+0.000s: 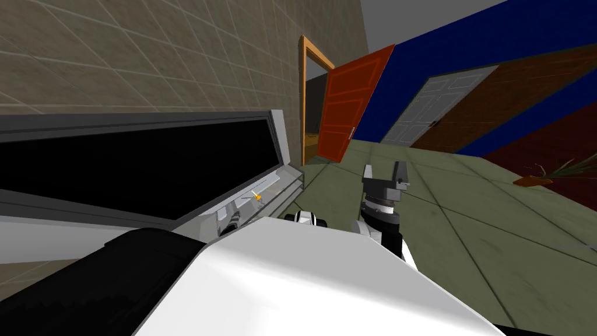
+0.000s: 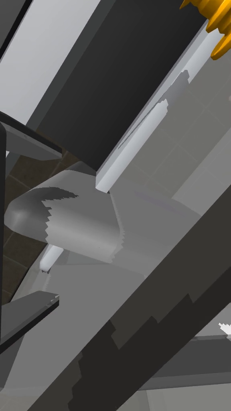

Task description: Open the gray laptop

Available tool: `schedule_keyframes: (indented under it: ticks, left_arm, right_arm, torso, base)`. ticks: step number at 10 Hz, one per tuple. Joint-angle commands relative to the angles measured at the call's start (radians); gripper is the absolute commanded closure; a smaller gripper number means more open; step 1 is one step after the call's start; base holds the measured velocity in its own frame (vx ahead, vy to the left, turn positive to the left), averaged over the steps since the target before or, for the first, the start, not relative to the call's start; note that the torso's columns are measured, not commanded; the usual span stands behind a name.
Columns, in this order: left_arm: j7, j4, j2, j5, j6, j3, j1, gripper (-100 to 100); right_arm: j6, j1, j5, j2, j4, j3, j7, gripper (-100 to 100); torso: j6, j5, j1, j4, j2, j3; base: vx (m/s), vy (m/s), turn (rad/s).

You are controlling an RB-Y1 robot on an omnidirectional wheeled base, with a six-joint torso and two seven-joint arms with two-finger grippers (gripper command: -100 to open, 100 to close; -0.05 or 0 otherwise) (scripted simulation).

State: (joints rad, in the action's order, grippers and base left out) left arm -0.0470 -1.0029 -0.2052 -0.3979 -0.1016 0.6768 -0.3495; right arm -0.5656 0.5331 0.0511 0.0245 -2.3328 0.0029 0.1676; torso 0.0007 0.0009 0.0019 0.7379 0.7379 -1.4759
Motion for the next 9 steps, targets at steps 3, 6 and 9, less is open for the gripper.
schedule_keyframes:
  ticks: [3, 6, 9]
  left_arm:
    - [-0.021, 0.006, -0.048, -0.014, 0.025, -0.116, 0.077, -100]
    - [0.032, 0.009, -0.116, 0.023, 0.082, -0.128, 0.073, -100]
    - [0.067, -0.007, -0.157, 0.046, 0.130, -0.151, 0.069, -100]
  right_arm:
    - [0.000, 0.000, 0.000, 0.000, 0.000, 0.000, 0.000, 0]
    - [0.000, 0.000, 0.000, 0.000, 0.000, 0.000, 0.000, 0]
    - [0.000, -0.001, 0.000, 0.000, 0.000, 0.000, 0.000, 0]
  torso:
    - [0.000, -0.001, -0.002, 0.000, 0.001, 0.000]
    - [0.000, -0.002, -0.004, 0.001, 0.005, 0.003]
    - [-0.001, -0.001, -0.002, 0.000, 0.000, 0.000]
  base:
    - [0.040, 0.017, 0.320]
    - [-0.054, -0.027, -0.102]
    - [-0.089, -0.054, -0.092]
